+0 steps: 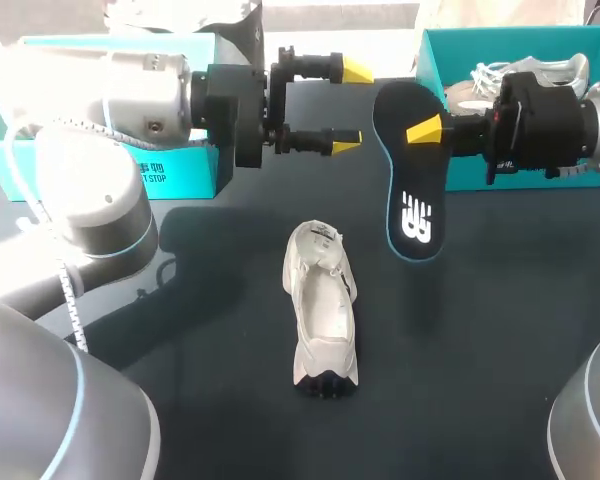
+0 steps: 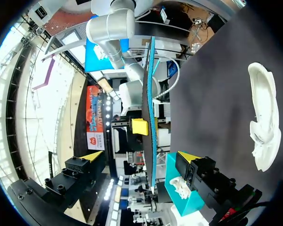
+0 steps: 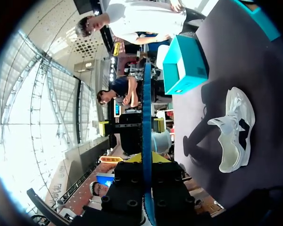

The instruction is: Take the shoe out of the shoebox, open the shoe tongue, remove and reinsert the insole, then place the shoe into the shoebox

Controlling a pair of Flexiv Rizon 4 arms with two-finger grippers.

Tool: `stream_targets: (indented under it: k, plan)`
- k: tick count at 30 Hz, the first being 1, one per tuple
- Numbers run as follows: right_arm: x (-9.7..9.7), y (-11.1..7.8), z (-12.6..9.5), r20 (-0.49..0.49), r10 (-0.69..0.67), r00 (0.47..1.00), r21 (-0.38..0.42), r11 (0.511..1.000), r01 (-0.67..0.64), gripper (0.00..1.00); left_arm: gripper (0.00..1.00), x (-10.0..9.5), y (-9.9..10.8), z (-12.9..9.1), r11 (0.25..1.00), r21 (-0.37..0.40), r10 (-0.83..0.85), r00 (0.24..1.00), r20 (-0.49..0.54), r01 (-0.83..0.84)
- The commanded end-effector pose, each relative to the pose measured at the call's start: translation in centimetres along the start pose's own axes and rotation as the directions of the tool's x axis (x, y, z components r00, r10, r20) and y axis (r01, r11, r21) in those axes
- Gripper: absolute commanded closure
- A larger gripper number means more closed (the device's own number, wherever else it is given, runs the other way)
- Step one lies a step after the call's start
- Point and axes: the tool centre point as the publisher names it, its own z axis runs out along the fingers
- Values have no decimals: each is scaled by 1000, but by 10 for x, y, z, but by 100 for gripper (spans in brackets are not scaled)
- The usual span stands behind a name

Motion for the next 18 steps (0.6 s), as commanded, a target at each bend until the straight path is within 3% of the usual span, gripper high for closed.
stream_targets:
  k: [1, 3, 5, 12, 13, 14, 16, 18]
  plan:
    - [-1, 6, 11, -6, -8, 1000, 3, 1000, 8, 100, 0, 1, 4, 19, 1000, 8, 1, 1000, 9, -1]
    - [0, 9, 13, -6, -12, 1000, 0, 1000, 12, 100, 2, 1, 2, 22, 1000, 7, -1, 1000, 16, 1]
    - [1, 12, 14, -6, -19, 1000, -6, 1000, 19, 100, 9, 2, 1, 25, 1000, 3, -5, 1000, 24, 5]
    - [2, 21, 13, 3, -30, 1000, -33, 999, 30, 100, 16, 7, -2, 29, 1000, -8, -15, 1000, 27, 15]
    - [3, 22, 13, 2, -30, 1000, -34, 999, 31, 100, 19, 8, -2, 29, 1000, -10, -16, 999, 28, 16]
    - [3, 22, 13, 2, -32, 999, -34, 999, 32, 100, 32, 8, -2, 29, 1000, -16, -19, 999, 29, 19]
    - [5, 23, 14, 2, -37, 999, -25, 999, 37, 100, 47, 10, -1, 29, 999, -24, -22, 999, 32, 23]
    - [6, 24, 15, 4, -37, 999, -20, 999, 37, 100, 51, 11, 0, 29, 999, -28, -25, 999, 31, 26]
